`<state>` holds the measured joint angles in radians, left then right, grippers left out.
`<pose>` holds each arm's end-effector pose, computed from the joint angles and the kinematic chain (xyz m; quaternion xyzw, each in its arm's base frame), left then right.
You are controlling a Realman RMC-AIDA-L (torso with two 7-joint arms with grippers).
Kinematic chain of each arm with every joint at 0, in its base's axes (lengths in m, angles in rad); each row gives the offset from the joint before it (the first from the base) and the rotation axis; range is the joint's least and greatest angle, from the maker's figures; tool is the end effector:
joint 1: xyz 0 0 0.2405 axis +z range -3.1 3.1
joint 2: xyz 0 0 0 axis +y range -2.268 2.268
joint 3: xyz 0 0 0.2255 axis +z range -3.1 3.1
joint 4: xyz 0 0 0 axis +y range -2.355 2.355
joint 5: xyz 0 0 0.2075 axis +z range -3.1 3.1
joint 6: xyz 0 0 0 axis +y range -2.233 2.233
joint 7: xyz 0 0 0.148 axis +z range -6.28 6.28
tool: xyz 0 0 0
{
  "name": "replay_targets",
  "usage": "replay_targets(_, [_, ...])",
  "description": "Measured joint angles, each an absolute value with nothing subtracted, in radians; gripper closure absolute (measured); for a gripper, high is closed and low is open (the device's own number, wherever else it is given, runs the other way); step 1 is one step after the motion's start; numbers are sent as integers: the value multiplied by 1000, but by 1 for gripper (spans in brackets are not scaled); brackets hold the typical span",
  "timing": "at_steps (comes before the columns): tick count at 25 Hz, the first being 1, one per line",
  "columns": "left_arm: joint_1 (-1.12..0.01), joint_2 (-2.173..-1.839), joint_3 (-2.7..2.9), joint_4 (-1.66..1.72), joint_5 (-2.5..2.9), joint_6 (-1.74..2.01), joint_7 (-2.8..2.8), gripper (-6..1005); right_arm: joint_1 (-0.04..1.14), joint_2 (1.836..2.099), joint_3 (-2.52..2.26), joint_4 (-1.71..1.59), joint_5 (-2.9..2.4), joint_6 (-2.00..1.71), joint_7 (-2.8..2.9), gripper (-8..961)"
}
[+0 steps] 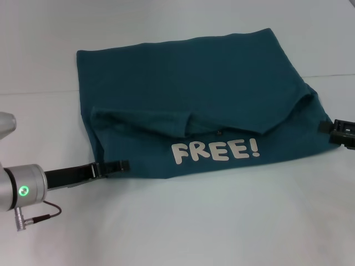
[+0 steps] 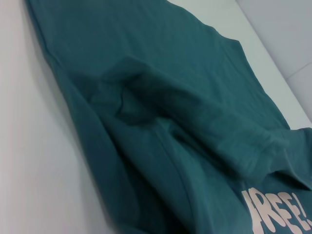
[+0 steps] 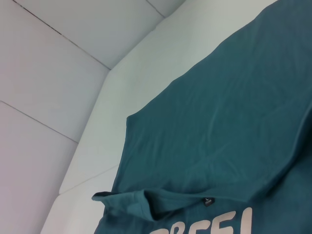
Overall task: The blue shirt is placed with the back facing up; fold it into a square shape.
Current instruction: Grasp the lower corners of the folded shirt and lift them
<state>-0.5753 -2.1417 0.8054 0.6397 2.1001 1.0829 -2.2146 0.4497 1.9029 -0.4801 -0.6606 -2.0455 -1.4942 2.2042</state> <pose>-0.2556 0.3555 -0.0257 -0.7651 -0.5850 -0.1934 0.1871 0.3108 0.3208 0.1078 -0.7186 0.6032 0.2907 0.1877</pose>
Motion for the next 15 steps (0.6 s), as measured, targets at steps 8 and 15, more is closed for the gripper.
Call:
replay_targets(8, [-587, -2145, 811, 642, 2100, 1078, -2220, 217, 448, 1903, -480, -653, -2049, -1497, 2204, 129])
replay_targets(15, [-578, -2148, 814, 661, 2105, 1083, -2245, 300, 448, 1896, -483, -645, -2051, -1507, 2213, 128])
